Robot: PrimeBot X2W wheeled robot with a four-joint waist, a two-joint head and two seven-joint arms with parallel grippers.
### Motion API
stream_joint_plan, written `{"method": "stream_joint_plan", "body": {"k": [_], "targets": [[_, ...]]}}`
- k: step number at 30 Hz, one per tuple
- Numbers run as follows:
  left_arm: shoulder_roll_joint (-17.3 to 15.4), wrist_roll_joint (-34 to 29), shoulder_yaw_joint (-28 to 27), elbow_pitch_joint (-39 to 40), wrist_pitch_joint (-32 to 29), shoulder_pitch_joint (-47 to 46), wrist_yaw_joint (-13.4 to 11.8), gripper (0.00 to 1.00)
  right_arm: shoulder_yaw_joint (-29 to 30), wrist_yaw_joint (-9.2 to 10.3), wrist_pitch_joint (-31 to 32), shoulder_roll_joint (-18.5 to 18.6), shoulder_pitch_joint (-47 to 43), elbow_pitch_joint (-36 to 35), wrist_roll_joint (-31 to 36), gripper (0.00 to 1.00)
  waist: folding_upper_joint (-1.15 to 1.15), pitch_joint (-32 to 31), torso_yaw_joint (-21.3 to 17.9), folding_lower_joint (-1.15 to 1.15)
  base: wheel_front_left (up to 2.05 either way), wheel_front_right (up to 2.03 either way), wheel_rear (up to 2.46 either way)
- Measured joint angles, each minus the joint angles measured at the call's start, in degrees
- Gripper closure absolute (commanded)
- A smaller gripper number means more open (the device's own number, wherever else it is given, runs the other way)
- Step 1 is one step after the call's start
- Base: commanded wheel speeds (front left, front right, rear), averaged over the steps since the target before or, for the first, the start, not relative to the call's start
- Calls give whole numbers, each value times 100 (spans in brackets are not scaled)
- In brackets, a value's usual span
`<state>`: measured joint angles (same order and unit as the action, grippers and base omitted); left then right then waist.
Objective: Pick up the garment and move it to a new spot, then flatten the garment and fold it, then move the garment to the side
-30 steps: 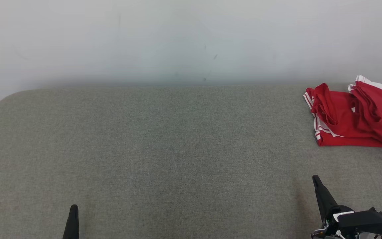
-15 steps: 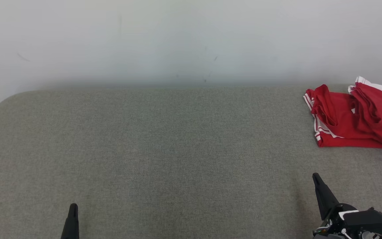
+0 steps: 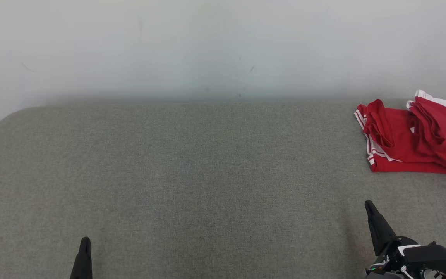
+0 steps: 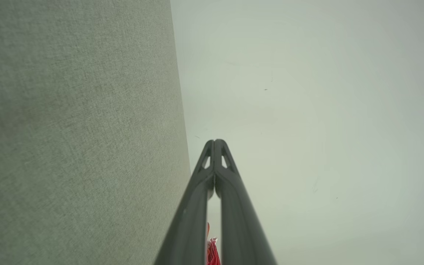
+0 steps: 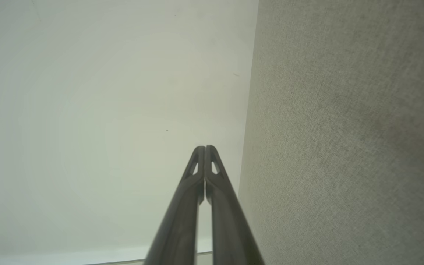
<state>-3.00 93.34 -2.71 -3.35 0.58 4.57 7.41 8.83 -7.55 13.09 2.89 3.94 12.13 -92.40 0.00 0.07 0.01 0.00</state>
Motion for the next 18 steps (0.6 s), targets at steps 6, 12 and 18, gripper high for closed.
{"method": "stream_joint_plan", "body": {"k": [6, 12, 18], "targets": [[0, 0, -1, 1, 0, 0, 0, 100, 0, 0, 0, 0, 1, -1, -2, 100, 0, 0, 0, 0, 0, 0, 0], [0, 0, -3, 1, -1, 0, -1, 100, 0, 0, 0, 0, 2, -1, -2, 100, 0, 0, 0, 0, 0, 0, 0], [1, 0, -4, 1, -10, 0, 0, 100, 0, 0, 0, 0, 2, -1, -2, 100, 0, 0, 0, 0, 0, 0, 0]]}}
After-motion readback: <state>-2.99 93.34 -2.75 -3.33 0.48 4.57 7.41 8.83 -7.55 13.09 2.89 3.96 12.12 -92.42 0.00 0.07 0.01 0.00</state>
